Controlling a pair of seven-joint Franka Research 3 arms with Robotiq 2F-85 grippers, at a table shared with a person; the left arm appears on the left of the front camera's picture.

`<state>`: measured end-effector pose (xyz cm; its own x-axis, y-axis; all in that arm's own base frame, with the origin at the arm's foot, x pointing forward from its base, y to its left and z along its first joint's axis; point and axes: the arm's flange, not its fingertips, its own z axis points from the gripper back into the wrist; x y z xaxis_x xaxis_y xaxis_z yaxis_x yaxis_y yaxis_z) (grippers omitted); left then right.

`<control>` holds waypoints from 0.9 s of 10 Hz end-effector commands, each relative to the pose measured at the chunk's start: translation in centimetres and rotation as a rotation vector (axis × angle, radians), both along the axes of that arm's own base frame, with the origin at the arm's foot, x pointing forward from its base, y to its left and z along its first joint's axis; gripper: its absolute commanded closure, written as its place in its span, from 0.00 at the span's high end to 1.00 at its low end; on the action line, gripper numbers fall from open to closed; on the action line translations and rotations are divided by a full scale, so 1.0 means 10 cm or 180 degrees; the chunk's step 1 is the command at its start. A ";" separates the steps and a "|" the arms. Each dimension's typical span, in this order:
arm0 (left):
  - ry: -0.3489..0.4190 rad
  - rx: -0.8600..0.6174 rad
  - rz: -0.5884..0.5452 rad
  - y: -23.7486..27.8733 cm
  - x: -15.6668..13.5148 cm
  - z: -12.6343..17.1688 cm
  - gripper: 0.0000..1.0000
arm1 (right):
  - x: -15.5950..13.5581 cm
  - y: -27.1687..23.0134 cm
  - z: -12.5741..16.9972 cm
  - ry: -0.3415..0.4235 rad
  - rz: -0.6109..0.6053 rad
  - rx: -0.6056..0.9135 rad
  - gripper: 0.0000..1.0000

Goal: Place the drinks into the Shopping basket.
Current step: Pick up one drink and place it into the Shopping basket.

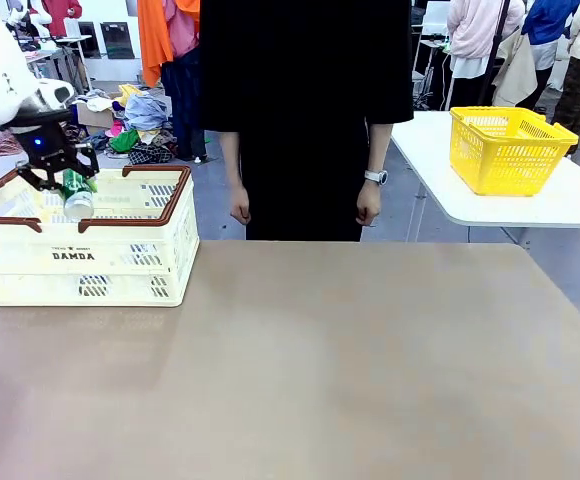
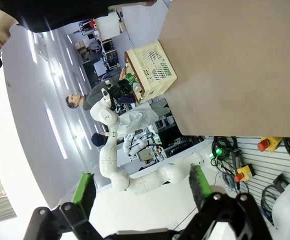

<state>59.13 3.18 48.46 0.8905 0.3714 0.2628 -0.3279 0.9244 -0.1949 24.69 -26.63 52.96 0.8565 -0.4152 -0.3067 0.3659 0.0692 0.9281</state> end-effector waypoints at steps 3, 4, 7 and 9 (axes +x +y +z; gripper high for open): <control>0.0200 0.0077 0.0067 -0.21 -0.06 -0.31 0.00 | 0.00 0.03 0.01 -0.0056 -0.0018 0.0014 1.00; 0.0235 0.0089 -0.0006 -0.27 -0.07 -0.39 0.00 | 0.00 0.03 0.01 -0.0056 -0.0018 0.0014 1.00; 0.0333 0.0183 -0.0187 -0.42 -0.06 -0.58 0.00 | 0.00 0.03 0.01 -0.0056 -0.0018 0.0014 1.00; 0.0335 0.0202 -0.0239 -0.51 -0.06 -0.63 0.00 | 0.00 0.03 0.01 -0.0056 -0.0018 0.0014 1.00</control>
